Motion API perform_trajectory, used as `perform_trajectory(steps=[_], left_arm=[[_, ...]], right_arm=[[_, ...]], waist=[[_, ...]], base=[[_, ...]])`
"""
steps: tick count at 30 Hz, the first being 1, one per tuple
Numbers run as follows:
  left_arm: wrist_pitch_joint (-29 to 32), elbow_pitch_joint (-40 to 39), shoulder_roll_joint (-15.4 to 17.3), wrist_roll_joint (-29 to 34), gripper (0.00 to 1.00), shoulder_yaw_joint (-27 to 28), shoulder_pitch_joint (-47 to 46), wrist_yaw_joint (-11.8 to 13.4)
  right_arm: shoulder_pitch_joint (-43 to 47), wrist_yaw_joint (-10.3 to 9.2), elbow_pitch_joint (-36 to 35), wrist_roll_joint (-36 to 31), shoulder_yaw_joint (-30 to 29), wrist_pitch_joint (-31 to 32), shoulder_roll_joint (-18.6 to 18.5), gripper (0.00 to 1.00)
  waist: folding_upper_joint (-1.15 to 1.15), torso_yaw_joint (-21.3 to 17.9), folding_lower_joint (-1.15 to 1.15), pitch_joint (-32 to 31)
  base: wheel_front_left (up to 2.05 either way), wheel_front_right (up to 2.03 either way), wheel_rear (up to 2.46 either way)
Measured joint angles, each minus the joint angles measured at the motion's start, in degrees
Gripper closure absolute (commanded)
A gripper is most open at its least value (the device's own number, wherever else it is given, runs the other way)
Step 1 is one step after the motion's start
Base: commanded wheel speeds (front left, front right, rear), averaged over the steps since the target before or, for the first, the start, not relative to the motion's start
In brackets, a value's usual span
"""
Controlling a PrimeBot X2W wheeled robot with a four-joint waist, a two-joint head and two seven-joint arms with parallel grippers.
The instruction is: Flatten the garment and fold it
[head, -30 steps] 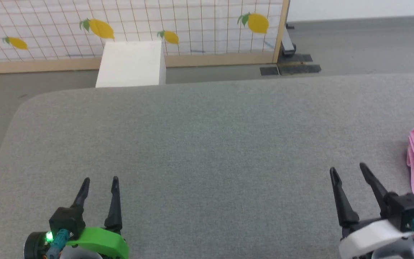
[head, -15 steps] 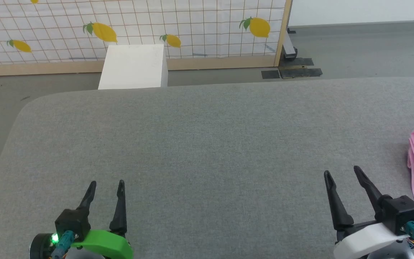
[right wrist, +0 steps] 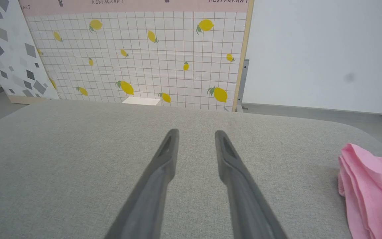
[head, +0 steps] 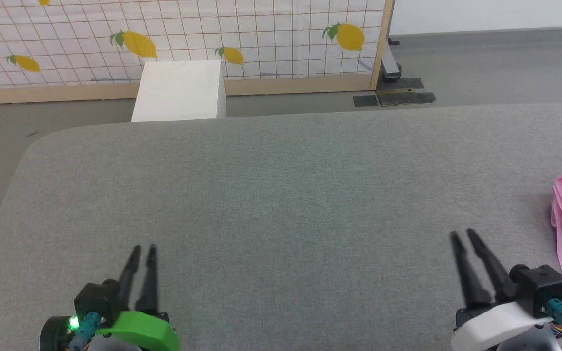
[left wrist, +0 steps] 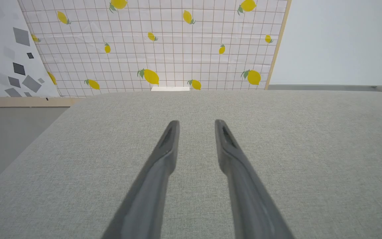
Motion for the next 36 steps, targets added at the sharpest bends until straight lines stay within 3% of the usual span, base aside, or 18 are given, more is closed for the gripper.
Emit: perform_trajectory(steps=[36], left_arm=[[3.64,-1.64,-3.09,4.75,1.00,3.15,-0.04,-1.38]], right_arm=[[-0.88,0.00,1.92,-0.46,-0.04,0.00,0.03,1.00]], waist=[[0.00,0.66,0.00,-0.06]], base=[[0.00,0.00,0.00]])
